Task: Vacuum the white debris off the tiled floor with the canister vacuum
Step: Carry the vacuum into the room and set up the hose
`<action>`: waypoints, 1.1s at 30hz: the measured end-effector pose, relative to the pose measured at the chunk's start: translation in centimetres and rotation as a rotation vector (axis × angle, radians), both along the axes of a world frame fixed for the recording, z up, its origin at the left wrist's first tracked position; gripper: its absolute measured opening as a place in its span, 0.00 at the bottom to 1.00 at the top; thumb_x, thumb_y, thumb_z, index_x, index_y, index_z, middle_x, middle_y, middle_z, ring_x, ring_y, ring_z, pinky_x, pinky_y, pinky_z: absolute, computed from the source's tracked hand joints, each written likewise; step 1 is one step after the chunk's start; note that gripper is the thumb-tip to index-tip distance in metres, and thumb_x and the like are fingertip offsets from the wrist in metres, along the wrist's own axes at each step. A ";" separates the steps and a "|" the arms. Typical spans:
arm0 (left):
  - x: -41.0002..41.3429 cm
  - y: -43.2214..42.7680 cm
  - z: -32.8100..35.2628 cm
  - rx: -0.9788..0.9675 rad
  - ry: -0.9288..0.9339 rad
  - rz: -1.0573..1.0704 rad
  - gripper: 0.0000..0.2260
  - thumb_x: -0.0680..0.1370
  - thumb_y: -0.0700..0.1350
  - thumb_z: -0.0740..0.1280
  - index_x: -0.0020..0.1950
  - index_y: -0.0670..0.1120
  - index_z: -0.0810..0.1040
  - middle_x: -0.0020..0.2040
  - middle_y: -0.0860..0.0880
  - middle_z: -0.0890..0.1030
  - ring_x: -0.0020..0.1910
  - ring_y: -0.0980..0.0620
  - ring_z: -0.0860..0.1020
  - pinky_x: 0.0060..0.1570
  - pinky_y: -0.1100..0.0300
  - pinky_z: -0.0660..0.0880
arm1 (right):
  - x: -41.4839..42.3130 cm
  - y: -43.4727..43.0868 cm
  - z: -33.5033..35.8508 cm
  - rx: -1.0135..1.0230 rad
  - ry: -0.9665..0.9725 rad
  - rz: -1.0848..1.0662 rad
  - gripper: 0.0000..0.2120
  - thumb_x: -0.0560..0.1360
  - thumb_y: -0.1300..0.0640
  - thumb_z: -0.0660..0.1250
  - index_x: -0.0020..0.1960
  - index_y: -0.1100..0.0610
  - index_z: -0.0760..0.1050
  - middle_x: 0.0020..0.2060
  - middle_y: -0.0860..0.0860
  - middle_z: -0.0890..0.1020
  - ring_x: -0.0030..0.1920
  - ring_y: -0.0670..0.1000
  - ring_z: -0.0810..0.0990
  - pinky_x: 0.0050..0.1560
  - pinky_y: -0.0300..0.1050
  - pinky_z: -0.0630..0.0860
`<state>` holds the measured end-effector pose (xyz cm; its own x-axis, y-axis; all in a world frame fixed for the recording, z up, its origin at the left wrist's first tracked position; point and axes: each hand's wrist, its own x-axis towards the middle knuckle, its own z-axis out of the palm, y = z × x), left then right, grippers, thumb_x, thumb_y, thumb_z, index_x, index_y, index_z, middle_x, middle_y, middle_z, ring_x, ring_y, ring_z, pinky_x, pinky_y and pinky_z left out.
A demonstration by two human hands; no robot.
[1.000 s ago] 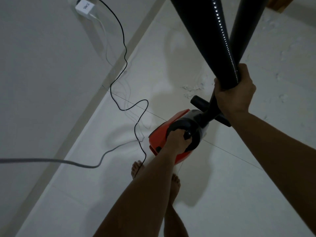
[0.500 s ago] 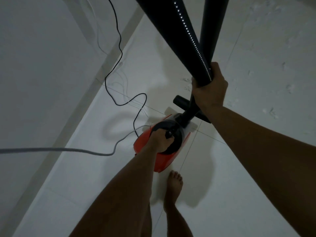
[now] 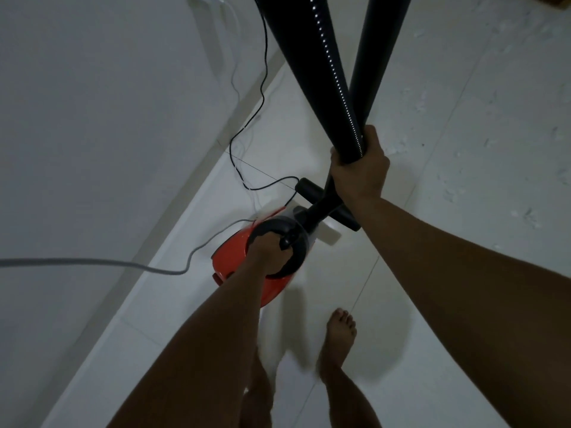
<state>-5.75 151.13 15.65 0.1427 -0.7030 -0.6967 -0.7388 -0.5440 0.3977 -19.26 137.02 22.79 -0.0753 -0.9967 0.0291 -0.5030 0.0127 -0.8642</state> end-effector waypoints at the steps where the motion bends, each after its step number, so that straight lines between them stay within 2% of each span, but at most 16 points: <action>1: 0.5 0.7 0.5 0.015 0.002 0.001 0.12 0.82 0.46 0.63 0.60 0.40 0.78 0.52 0.44 0.81 0.55 0.47 0.78 0.52 0.61 0.70 | 0.6 0.7 0.3 0.010 0.004 -0.005 0.19 0.73 0.63 0.73 0.63 0.56 0.76 0.44 0.47 0.83 0.44 0.48 0.83 0.50 0.48 0.84; 8: 5.4 7.1 2.5 0.045 -0.002 -0.051 0.12 0.81 0.47 0.64 0.58 0.40 0.79 0.51 0.44 0.81 0.54 0.47 0.79 0.50 0.61 0.70 | 5.1 8.2 1.9 0.052 0.029 -0.065 0.19 0.73 0.62 0.73 0.62 0.56 0.77 0.42 0.46 0.82 0.43 0.50 0.83 0.49 0.51 0.84; 11: 7.5 10.9 2.8 0.055 -0.015 -0.096 0.11 0.81 0.46 0.64 0.56 0.41 0.79 0.46 0.48 0.77 0.49 0.50 0.77 0.48 0.62 0.69 | 6.9 11.9 2.3 0.055 0.014 -0.072 0.19 0.73 0.63 0.74 0.62 0.57 0.77 0.42 0.46 0.82 0.43 0.50 0.83 0.48 0.50 0.84; 16: 10.1 16.1 2.2 0.111 -0.056 -0.154 0.08 0.81 0.47 0.63 0.48 0.44 0.77 0.43 0.48 0.76 0.43 0.52 0.75 0.41 0.63 0.67 | 8.4 17.1 1.6 0.103 -0.020 -0.105 0.17 0.73 0.62 0.74 0.60 0.56 0.77 0.40 0.46 0.81 0.41 0.50 0.82 0.47 0.51 0.83; 20: 9.4 17.8 1.7 0.115 -0.038 -0.156 0.10 0.82 0.47 0.63 0.53 0.41 0.79 0.44 0.47 0.76 0.43 0.51 0.75 0.43 0.62 0.67 | 7.6 18.7 1.0 0.125 -0.033 -0.131 0.16 0.74 0.62 0.74 0.60 0.57 0.77 0.41 0.46 0.81 0.43 0.51 0.83 0.50 0.52 0.83; 24: 6.2 17.2 0.4 0.102 0.046 -0.137 0.10 0.82 0.46 0.62 0.53 0.41 0.80 0.46 0.45 0.80 0.50 0.46 0.80 0.43 0.61 0.72 | 4.8 18.3 0.1 0.096 0.008 -0.158 0.17 0.74 0.60 0.75 0.61 0.58 0.77 0.43 0.47 0.82 0.44 0.51 0.83 0.50 0.51 0.84; 27: 3.1 15.6 -1.3 0.091 0.092 -0.132 0.12 0.82 0.47 0.62 0.58 0.41 0.79 0.52 0.44 0.82 0.53 0.46 0.80 0.51 0.59 0.74 | 2.0 17.5 -1.1 0.068 0.052 -0.174 0.17 0.74 0.60 0.75 0.61 0.58 0.77 0.44 0.46 0.82 0.45 0.51 0.83 0.50 0.51 0.84; 30: -0.1 13.8 -3.9 0.085 0.118 -0.124 0.14 0.82 0.47 0.63 0.63 0.42 0.77 0.56 0.44 0.81 0.56 0.46 0.79 0.54 0.60 0.72 | -0.8 16.1 -3.4 0.049 0.082 -0.183 0.17 0.74 0.60 0.74 0.61 0.58 0.76 0.44 0.46 0.82 0.46 0.51 0.84 0.50 0.52 0.84; 33: -2.9 12.4 -7.2 0.078 0.141 -0.109 0.15 0.82 0.47 0.63 0.66 0.42 0.76 0.58 0.43 0.80 0.58 0.45 0.78 0.54 0.61 0.70 | -3.2 14.6 -6.6 0.022 0.085 -0.186 0.17 0.74 0.61 0.74 0.62 0.59 0.76 0.45 0.47 0.83 0.44 0.48 0.83 0.48 0.42 0.83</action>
<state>-8.65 163.52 8.41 -0.0344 -0.6517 -0.7577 -0.7354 -0.4968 0.4608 -22.51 151.62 16.20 -0.2565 -0.9663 0.0213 -0.5616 0.1310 -0.8170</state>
